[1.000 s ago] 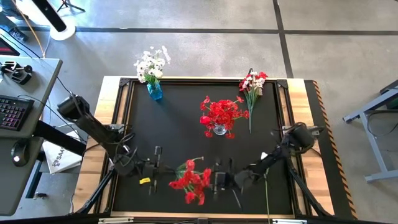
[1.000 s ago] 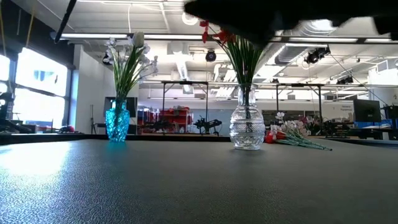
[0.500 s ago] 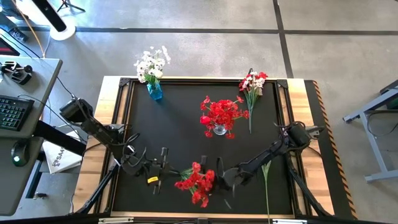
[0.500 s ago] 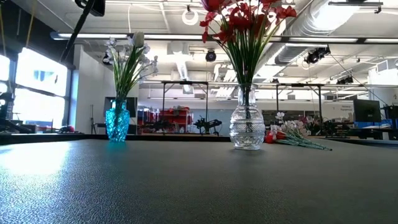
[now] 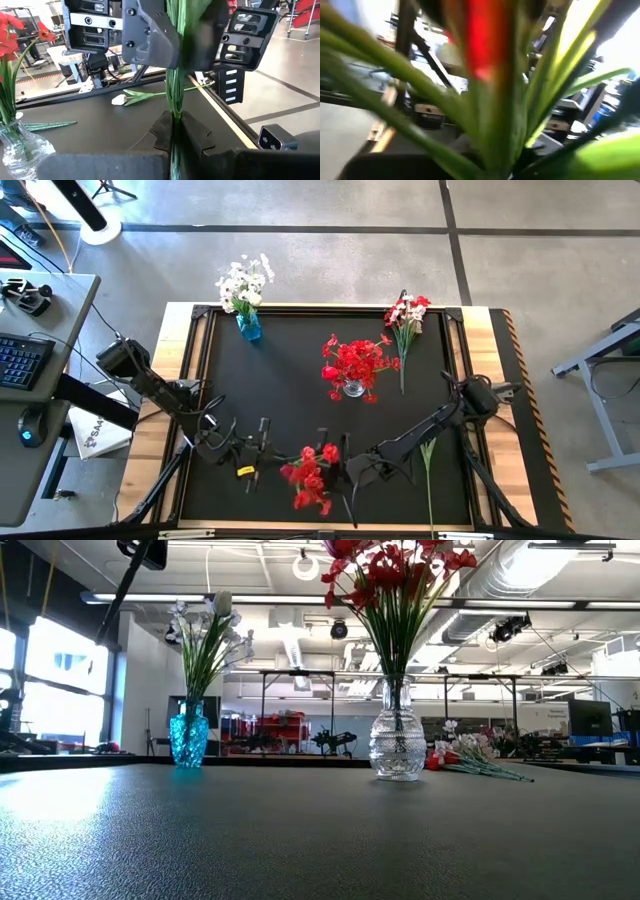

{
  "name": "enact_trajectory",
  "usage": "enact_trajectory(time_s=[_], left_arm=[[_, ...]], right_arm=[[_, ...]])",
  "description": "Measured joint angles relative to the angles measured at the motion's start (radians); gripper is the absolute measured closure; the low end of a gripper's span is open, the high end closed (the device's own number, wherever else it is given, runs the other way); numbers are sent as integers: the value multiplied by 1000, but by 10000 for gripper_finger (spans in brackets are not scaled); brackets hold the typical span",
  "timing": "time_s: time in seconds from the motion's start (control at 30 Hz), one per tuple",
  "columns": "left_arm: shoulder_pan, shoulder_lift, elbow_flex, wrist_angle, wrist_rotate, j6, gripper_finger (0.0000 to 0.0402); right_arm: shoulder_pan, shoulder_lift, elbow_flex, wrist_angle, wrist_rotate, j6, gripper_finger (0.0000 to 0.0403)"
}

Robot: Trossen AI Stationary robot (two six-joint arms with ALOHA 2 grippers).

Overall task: Sort flowers into vase by color
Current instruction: Put the bottom red flowers into the transparent vase

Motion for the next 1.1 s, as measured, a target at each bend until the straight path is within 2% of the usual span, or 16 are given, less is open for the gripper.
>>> enact_trajectory(time_s=[0.1, 0.23, 0.3, 0.43, 0.63, 0.77, 0.87, 0.97, 1.1], left_arm=[[1, 0, 1, -21, -10, -5, 379], [0, 0, 0, -79, -76, -44, 353], [-1, 0, 0, -106, -107, -69, 342], [3, 0, 0, -130, -119, -105, 329], [13, 0, 0, -128, -110, -116, 328], [14, 0, 0, -129, -109, -124, 327], [14, 0, 0, -134, -100, -124, 327], [14, 0, 0, -134, -100, -124, 327], [14, 0, 0, -136, -100, -124, 327]], right_arm=[[22, -2, 0, -26, 102, -20, 394], [78, -46, 0, -99, 315, -20, 383], [109, -94, 0, -199, 369, 21, 385], [163, -213, 0, -521, 368, 256, 398], [197, -363, -3, -1016, 381, 638, 393], [191, -437, -68, -1278, 486, 913, 399], [190, -487, -160, -1366, 619, 1092, 398], [191, -541, -254, -1374, 741, 1206, 399], [166, -595, -346, -1365, 808, 1290, 400]])
